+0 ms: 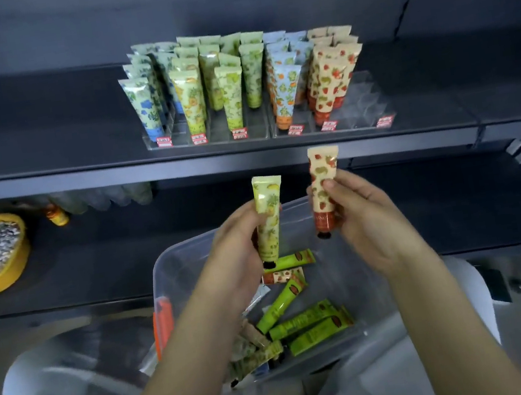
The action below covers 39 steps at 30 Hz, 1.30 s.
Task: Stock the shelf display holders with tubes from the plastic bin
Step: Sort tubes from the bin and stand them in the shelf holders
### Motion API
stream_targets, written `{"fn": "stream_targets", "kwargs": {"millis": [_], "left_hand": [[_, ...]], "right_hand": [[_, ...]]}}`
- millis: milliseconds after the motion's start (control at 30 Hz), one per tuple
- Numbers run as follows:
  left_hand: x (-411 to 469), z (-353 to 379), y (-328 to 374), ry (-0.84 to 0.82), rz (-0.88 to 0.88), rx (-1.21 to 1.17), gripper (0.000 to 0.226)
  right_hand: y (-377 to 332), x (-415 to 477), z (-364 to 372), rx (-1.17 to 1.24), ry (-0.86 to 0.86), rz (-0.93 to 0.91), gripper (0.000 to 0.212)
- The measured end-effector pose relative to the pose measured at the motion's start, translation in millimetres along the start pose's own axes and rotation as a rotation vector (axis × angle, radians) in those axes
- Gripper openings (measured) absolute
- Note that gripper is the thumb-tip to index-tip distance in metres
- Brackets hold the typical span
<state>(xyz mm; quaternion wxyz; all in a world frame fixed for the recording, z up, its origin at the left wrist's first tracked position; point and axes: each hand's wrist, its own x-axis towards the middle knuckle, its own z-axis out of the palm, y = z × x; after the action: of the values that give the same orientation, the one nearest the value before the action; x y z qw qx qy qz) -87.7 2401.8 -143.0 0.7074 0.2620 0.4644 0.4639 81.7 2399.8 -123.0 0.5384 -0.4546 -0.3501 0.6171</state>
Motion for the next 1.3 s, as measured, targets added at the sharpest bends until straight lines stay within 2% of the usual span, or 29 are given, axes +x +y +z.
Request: {"fn": "stream_targets", "kwargs": {"millis": [67, 300, 467, 733, 1033, 1300], "left_hand": [[1.2, 10.1, 14.7, -0.021, 0.070, 0.025, 0.028], [10.5, 36.2, 41.4, -0.131, 0.213, 0.067, 0.029], [20.3, 46.2, 44.2, -0.096, 0.221, 0.079, 0.025], [39.9, 45.1, 40.5, -0.085, 0.134, -0.025, 0.033], [63.6, 38.4, 35.2, -0.076, 0.116, 0.043, 0.039], [66.1, 28.3, 37.5, -0.070, 0.126, 0.042, 0.039]], "right_hand": [[-19.4, 3.6, -1.2, -0.104, 0.034, -0.111, 0.017], [-63.0, 26.8, -24.7, -0.230, 0.167, -0.363, 0.015], [-82.3, 60.8, -35.0, -0.326, 0.268, -0.481, 0.021], [-76.9, 116.2, -40.9, -0.480, 0.275, -0.494, 0.027], [-65.8, 141.0, -56.3, -0.633, 0.290, -0.454, 0.020], [-69.0, 143.8, -57.6, -0.716, 0.283, -0.445, 0.025]]}}
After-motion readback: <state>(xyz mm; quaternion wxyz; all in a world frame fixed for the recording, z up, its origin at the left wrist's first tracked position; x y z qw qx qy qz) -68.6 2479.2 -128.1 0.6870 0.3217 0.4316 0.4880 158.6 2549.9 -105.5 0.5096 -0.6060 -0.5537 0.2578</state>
